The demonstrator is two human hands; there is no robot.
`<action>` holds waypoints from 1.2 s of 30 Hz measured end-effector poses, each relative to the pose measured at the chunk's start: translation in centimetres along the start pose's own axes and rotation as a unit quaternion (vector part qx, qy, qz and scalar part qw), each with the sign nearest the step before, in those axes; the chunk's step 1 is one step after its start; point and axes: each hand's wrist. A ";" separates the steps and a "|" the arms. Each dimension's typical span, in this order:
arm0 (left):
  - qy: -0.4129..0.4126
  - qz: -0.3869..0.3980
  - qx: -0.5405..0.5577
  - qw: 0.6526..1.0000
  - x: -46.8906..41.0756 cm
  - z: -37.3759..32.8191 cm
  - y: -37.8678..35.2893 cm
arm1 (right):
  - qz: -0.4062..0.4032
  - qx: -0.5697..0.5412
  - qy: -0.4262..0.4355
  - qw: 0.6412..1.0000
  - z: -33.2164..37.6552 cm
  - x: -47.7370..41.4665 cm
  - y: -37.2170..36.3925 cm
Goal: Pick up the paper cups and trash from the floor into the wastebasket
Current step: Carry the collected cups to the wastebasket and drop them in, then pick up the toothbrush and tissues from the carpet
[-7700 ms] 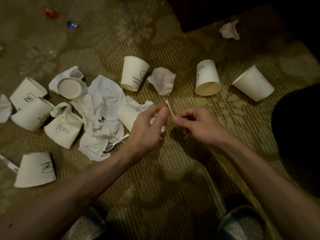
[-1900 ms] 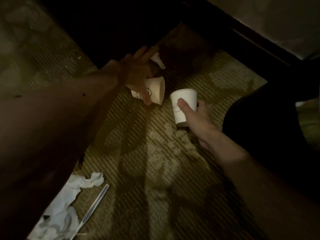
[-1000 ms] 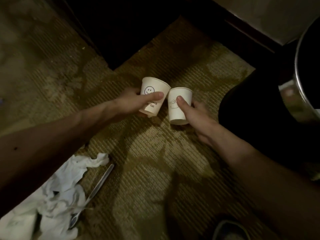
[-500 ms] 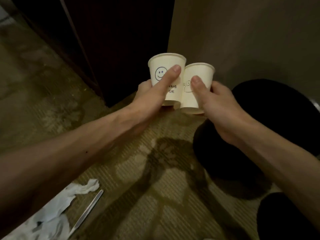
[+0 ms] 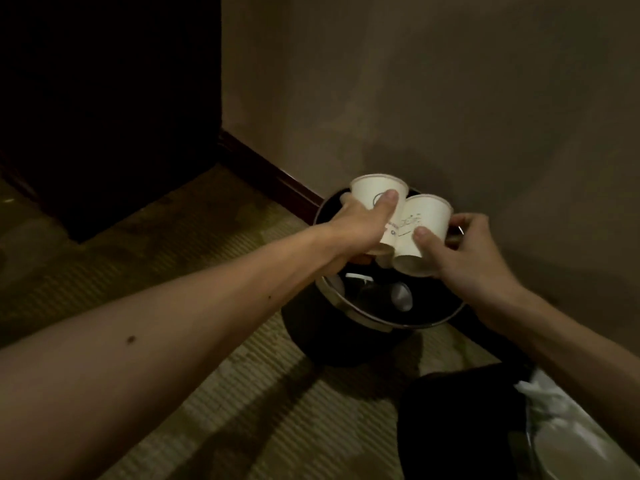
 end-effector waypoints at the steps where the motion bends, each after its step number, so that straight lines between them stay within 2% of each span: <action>1: 0.025 -0.004 -0.021 0.999 -0.6 0.5 -0.3 | 0.004 0.026 -0.013 1.000 -0.6 -0.3 -0.2; 4: 0.092 -0.006 -0.144 0.985 -1.9 1.9 -0.7 | 0.034 0.123 -0.038 0.991 -1.3 -1.3 -1.0; 6: 0.099 0.015 -0.241 0.965 -2.1 2.0 -0.5 | 0.063 0.185 -0.041 0.980 -1.2 -1.8 -1.5; 10: 0.060 0.071 -0.361 0.928 -1.6 1.3 0.2 | 0.090 0.238 -0.002 0.967 -0.4 -1.8 -1.7; 13: -0.020 0.039 -0.369 0.928 -0.8 0.6 0.8 | 0.099 0.210 0.029 0.972 0.7 -0.4 -1.1; 15: -0.087 0.011 -0.355 0.931 0.7 -0.9 2.0 | 0.086 0.203 0.083 0.972 1.6 1.3 -0.9; 16: -0.132 -0.011 -0.375 0.918 1.7 -1.5 3.1 | 0.075 0.194 0.117 0.971 2.0 2.2 -1.1; 18: -0.213 -0.051 -0.440 0.871 4.4 -2.4 5.9 | 0.064 0.170 0.191 0.965 3.0 4.7 -1.9; 20: -0.247 -0.072 -0.515 0.818 8.3 -2.3 9.0 | 0.075 0.175 0.269 0.944 4.0 7.6 -3.5; 22: -0.236 -0.063 -0.593 0.768 12.7 -1.5 12.3 | 0.103 0.187 0.334 0.918 4.9 10.5 -5.8; 25: -0.177 -0.037 -0.649 0.739 19.2 0.5 16.6 | 0.182 0.183 0.389 0.884 5.3 14.4 -10.1; 27: -0.147 -0.044 -0.658 0.737 23.3 2.7 19.3 | 0.245 0.183 0.412 0.859 5.0 16.7 -13.4; 30: -0.085 -0.068 -0.644 0.757 29.4 7.7 22.4 | 0.351 0.197 0.434 0.806 4.3 20.0 -18.6; 34: 0.015 -0.142 -0.551 0.822 36.3 16.2 25.0 | 0.425 0.191 0.469 0.750 2.6 23.7 -25.4; 36: 0.065 -0.183 -0.502 0.843 38.9 20.4 25.6 | 0.448 0.200 0.482 0.726 1.4 25.3 -28.5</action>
Point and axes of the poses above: each hand's wrist, its own x-axis away from the middle knuckle, its own y-axis out of the back of the hand, z = x × y, and after that the axes turned 3 degrees about -y, right-handed
